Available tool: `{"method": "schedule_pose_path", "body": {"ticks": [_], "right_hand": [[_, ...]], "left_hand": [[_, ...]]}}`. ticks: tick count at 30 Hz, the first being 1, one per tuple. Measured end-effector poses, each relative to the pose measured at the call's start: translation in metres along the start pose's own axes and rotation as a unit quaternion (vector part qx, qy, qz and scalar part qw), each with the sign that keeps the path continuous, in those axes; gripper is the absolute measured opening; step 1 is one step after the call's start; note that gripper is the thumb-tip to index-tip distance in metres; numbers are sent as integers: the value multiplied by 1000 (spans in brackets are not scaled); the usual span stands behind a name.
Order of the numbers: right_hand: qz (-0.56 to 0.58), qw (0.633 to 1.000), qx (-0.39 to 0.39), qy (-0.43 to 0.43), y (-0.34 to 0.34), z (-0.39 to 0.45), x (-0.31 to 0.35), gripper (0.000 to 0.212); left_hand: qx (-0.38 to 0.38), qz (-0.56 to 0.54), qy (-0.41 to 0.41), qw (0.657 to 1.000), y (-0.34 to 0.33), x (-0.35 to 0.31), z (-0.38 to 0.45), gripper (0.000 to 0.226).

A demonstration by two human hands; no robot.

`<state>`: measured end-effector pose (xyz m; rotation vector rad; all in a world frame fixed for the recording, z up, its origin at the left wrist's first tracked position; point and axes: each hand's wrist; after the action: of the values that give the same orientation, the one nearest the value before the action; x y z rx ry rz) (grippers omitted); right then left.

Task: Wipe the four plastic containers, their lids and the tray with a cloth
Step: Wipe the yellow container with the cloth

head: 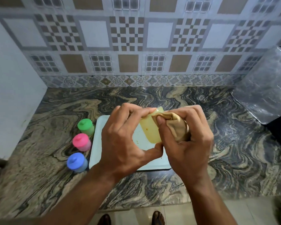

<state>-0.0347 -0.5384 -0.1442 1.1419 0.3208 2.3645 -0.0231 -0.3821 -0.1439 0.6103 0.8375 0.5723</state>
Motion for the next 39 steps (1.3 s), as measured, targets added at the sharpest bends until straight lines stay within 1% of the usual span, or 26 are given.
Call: {"method": "schedule_pose_path", "body": {"ticks": [5,8,10,12,15,17,20,23,27,30,32,34,36,39], "right_hand": [[57,998,-9,-33,-8,6,-3,16],[108,990,-30,-89,-7,11,-8,14],[180,974,-57,-128,-2,13,-9,15],[233,962,-66,-127,2,10,-7,15],[254,961,-49,-98,-1,-2,2,10],[269,957,-55,-88,-6,-7,9,8],[278,955,-63,-79,-10,-6,14,12],[261,961,-50,-74,-8,-5,11,10],[179,983,-17,-31,-1,-3,6,8],[132,991,7,-13,-1,5,6,8],[134,991,7,-24,-2,12,6,8],[152,987,-5,-57,-2,19,3,8],[183,978,-12,-98,0,25,-2,11],[226,964,-23,-139,2,26,-8,14]], "left_hand": [[-22,-2,4,1000,5,1,-3,64],[-35,-15,16,999,6,2,-8,64],[-40,-37,30,998,8,3,-10,67],[-53,-61,47,996,10,5,-9,69],[-73,-95,61,991,10,4,-4,71],[-74,-124,64,988,8,2,-3,71],[-62,-151,66,984,7,3,-4,75],[-57,-142,67,986,10,6,-3,75],[-51,-78,55,994,11,4,-2,71],[-54,-62,35,996,10,2,-4,69],[-63,-45,17,997,11,3,-5,67],[-65,-38,-2,997,10,5,-6,66],[-56,-50,-10,997,10,7,-8,68],[-44,-89,4,995,10,5,-10,73]]}}
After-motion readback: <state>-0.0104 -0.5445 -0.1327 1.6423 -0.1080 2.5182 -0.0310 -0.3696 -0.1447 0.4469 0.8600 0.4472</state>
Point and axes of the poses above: each hand's wrist, its own z-axis towards the middle knuckle, its own y-axis out of the back of the hand, x = y × z, and after that the axes turned 12 degrees about x, right-handed
